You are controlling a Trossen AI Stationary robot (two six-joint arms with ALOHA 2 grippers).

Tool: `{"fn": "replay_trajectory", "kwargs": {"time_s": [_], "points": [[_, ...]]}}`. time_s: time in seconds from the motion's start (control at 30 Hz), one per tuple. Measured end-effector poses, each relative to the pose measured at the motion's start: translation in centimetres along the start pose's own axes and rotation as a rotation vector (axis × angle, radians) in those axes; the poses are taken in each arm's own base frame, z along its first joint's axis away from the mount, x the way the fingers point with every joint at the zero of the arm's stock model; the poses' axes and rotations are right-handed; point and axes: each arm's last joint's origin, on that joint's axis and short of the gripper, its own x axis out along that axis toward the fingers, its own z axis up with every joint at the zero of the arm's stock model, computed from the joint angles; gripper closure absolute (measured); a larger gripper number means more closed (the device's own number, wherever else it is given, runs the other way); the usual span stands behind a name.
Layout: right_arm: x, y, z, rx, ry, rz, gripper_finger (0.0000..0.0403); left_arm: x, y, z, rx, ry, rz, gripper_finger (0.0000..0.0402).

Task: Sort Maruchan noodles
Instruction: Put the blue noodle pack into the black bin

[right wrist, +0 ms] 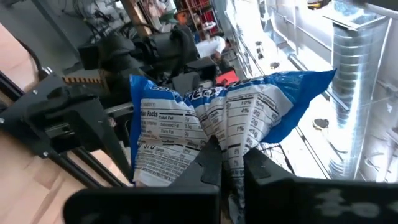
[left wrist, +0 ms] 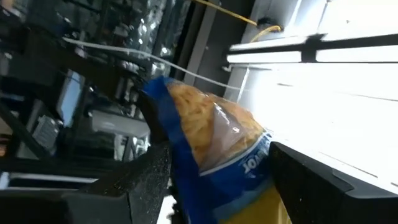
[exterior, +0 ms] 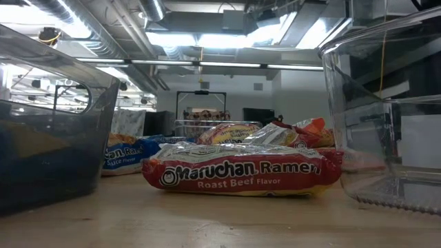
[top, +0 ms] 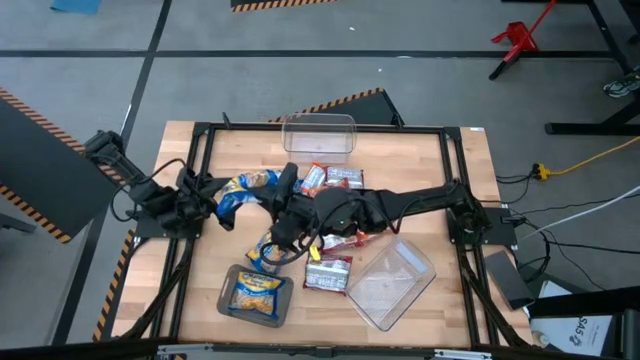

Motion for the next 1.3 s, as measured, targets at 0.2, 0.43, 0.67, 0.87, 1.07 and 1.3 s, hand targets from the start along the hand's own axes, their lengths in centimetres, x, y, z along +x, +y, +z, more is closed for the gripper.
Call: {"fn": "replay_trajectory", "kwargs": {"time_s": [0.2,0.43,0.67,0.87,1.07,1.3], "points": [[0.3,-0.4,-0.5,0.011,-0.012,-0.01,0.0401,0.5,-0.3,0.2,0.001,-0.024,-0.026,0.0138],[0.7,-0.9,-1.1,-0.012,-0.007,-0.036,0.0401,0.8,-0.2,0.1,-0.015,0.06,-0.043,0.0138],[0.9,-1.2,-1.4,-0.009,-0.047,-0.033,0.0401,0.9,-0.1,-0.1,-0.035,0.128,-0.056,0.0138],[1.0,-1.5,-1.2,-0.01,-0.068,-0.082,0.0402,0.9,-0.5,-0.2,-0.029,0.178,-0.089,0.0138],[1.7,-1.3,-1.2,0.0,-0.098,-0.118,0.0402,0.8,-0.9,-0.2,0.035,0.181,-0.139,0.0138],[3.1,-0.2,-1.8,-0.007,-0.078,-0.147,0.0402,1.0,-1.2,0.1,0.077,0.129,-0.164,0.0138]]}}
